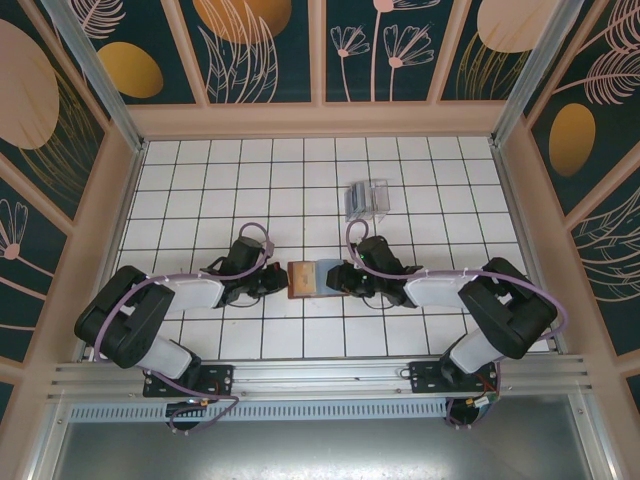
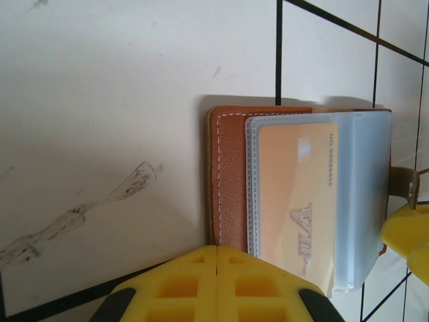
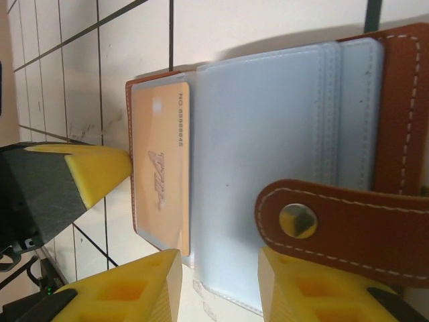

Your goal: Put the credit cards into the card holder

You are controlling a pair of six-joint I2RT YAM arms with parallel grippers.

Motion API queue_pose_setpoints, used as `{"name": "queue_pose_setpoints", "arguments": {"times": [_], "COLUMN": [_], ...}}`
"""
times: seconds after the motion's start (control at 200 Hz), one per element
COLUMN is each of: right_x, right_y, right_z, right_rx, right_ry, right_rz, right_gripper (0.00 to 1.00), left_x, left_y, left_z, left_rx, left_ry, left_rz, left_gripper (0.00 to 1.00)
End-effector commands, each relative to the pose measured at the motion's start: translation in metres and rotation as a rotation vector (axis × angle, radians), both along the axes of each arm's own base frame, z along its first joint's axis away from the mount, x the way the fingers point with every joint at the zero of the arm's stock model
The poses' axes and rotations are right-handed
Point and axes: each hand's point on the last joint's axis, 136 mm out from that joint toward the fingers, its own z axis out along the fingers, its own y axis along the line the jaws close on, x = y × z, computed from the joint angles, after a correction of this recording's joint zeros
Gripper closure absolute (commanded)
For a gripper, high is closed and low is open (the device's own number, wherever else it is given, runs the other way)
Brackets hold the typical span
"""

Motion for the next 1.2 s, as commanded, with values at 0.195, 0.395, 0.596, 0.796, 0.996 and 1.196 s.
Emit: {"name": "queue_pose_setpoints", "arguments": {"times": [0.195, 0.395, 0.596, 0.796, 0.996, 1.196], "right_x": [0.009, 0.003, -0.004, -0.004, -0.002, -0.003], "right_y": [-0.01, -0.025, -0.01, -0.012, -0.017, -0.02], "right_z": [0.011, 0.009, 0.004, -0.009, -0.009, -0.007], "right_rx": [-0.04, -0.155, -0.153, -0.226, -0.255, -0.265], "right_ry": [-0.049, -0.071, -0.067, -0.064, -0.071, -0.078], "right_rz": [-0.053, -0.063, -0.034, -0.034, -0.047, -0.047], "right_gripper": [0.62, 0.59, 0.59, 0.59, 0.59, 0.57], "left_x": [-0.003, -0.002, -0.004, -0.003, -0.002, -0.001], "left_y": [0.002, 0.005, 0.005, 0.005, 0.005, 0.006], "left_z": [-0.006, -0.006, -0.011, -0.011, -0.011, -0.011], "left_rx": [0.01, 0.025, 0.026, 0.028, 0.037, 0.042], "left_ry": [0.005, -0.01, 0.007, 0.004, 0.008, 0.003], "left_rz": [-0.01, -0.004, -0.01, -0.01, -0.011, -0.009], "left_gripper": [0.96, 0.96, 0.96, 0.96, 0.96, 0.96]}}
